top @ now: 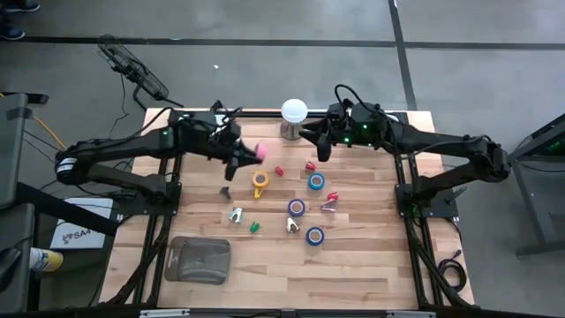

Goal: Pick and place Stapler, Stapler remover, tape
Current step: Put the pink tape into the black bin

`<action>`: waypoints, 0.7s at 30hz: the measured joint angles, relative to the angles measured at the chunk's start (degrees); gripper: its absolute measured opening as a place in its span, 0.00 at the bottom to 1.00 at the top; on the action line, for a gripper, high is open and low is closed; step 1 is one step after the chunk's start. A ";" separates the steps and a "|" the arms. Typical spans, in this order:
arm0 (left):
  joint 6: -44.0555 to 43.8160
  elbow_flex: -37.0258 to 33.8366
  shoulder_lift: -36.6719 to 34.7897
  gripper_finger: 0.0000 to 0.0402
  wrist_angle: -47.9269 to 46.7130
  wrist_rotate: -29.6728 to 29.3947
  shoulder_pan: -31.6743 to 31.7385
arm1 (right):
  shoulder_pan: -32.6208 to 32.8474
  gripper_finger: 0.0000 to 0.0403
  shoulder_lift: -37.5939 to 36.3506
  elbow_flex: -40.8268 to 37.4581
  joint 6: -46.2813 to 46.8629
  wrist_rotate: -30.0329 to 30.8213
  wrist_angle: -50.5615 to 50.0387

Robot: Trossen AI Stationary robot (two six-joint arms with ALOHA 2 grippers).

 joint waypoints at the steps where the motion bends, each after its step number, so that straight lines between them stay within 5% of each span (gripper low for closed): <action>1: -0.78 -0.01 -0.80 0.09 -3.11 0.72 -0.30 | 0.00 0.37 -0.04 0.00 -0.05 0.54 -0.62; 13: -3.81 -0.03 -2.94 0.09 -25.00 6.33 -12.45 | 0.02 0.37 -0.06 0.00 -2.16 0.85 -2.89; 21: -10.70 -0.03 -2.93 0.09 -27.05 5.08 -24.19 | 0.02 0.37 -0.06 0.02 -2.58 0.83 -3.90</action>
